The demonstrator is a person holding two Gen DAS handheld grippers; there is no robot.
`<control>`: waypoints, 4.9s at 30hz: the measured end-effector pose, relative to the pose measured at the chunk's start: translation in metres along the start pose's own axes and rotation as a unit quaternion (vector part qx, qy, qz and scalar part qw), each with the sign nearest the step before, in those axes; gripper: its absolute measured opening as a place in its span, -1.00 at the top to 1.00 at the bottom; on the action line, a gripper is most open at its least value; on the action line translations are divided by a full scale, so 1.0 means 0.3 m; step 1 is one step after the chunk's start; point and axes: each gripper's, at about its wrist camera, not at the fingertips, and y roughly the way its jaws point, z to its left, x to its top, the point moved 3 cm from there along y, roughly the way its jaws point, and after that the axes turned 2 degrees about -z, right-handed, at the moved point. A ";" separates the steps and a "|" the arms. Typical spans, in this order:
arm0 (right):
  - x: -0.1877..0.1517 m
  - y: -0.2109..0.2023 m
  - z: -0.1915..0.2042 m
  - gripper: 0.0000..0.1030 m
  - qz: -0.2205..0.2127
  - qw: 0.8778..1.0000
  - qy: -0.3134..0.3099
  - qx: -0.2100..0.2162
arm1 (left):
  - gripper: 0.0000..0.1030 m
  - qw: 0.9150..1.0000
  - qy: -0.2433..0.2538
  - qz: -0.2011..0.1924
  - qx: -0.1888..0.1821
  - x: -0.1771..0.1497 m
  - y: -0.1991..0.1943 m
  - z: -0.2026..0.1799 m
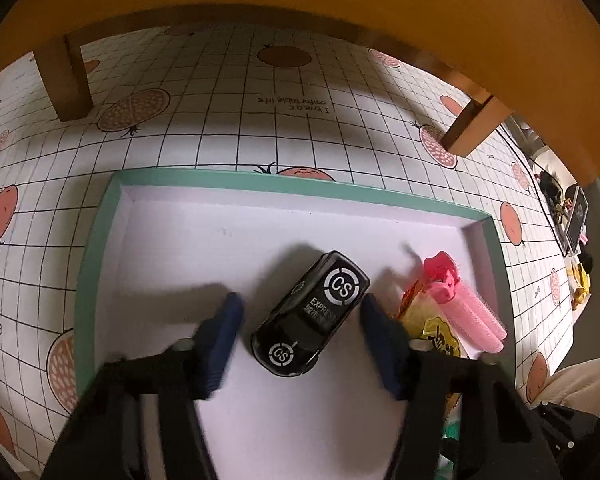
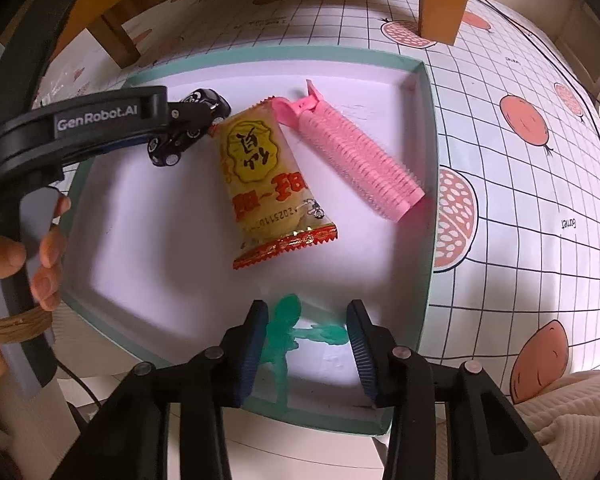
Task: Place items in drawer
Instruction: 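Grasp the black toy car with the left tool while the right tool grasps the green figure, then carry the black toy car and green figure up toward the open drawer, then open both tools to drop the car and figure into the drawer, then withdraw both tools from the drawer down toward the tray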
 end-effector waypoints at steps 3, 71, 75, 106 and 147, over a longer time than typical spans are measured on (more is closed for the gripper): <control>0.003 -0.001 -0.008 0.18 -0.001 1.000 0.006 0.008 | 0.04 1.000 0.004 -0.002 -0.006 -0.003 -0.002 -0.008; 0.037 -0.147 -0.087 0.19 -0.091 0.987 0.094 0.097 | 0.27 0.999 0.014 -0.035 0.026 -0.156 -0.260 -0.044; 0.072 -0.252 -0.070 0.19 -0.131 0.981 0.089 0.112 | 0.27 0.997 0.014 -0.072 0.012 -0.111 -0.367 -0.068; 0.584 -0.954 -0.004 0.19 -0.341 0.933 0.046 0.106 | 0.32 0.961 0.017 -0.275 -0.011 0.442 -0.933 -0.107; 0.623 -0.798 -0.007 -1.00 -0.301 0.953 0.023 0.031 | -1.00 0.958 -0.040 -0.274 0.070 0.423 -0.841 0.024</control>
